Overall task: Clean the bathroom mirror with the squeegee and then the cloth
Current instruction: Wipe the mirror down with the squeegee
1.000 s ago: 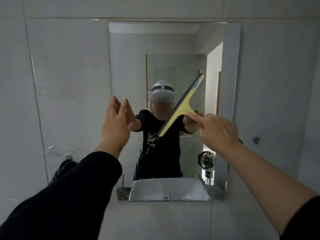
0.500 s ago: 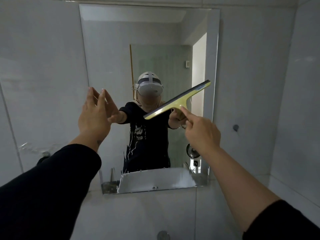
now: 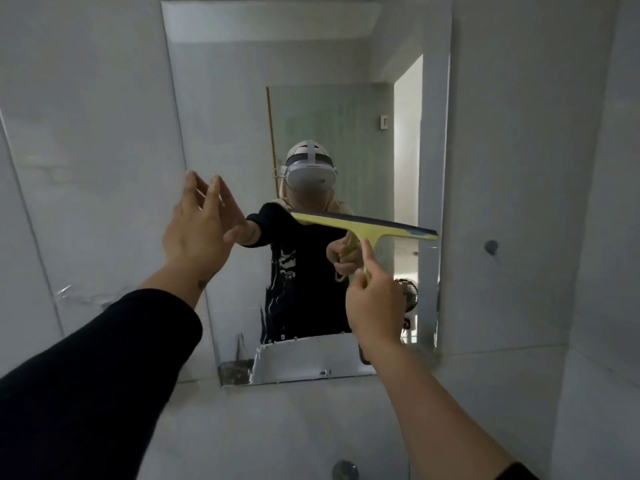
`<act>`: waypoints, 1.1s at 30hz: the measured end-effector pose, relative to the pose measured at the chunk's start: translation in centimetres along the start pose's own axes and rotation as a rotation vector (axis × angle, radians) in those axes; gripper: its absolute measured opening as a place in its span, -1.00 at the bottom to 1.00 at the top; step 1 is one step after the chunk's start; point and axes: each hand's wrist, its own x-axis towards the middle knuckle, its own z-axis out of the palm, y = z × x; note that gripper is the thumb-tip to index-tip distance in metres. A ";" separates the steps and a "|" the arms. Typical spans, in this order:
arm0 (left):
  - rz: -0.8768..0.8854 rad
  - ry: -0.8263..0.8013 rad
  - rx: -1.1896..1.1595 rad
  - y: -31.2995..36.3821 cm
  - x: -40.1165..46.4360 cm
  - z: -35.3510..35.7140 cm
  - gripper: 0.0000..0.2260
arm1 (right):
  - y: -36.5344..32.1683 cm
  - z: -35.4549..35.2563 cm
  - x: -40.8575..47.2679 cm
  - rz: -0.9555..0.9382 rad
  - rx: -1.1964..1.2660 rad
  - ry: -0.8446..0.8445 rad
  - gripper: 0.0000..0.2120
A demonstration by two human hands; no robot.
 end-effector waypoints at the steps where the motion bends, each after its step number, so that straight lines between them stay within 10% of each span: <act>1: 0.006 0.012 -0.002 0.0 0.0 -0.2 -0.28 | 0.0 0.7 -0.4 -0.003 0.026 0.009 -0.51; 11: 0.014 0.019 -0.045 0.4 -0.7 -1.2 -0.42 | -2.6 6.9 -4.5 -0.085 0.078 -0.049 -0.50; 22: 0.038 0.016 0.011 -0.4 -0.4 -0.4 -0.22 | -3.3 6.6 -4.9 -0.499 -0.467 -0.379 -0.36; 33: -0.008 0.042 0.087 0.3 -0.4 0.5 -0.10 | -0.8 -0.1 0.0 -0.658 -0.733 -0.295 -0.37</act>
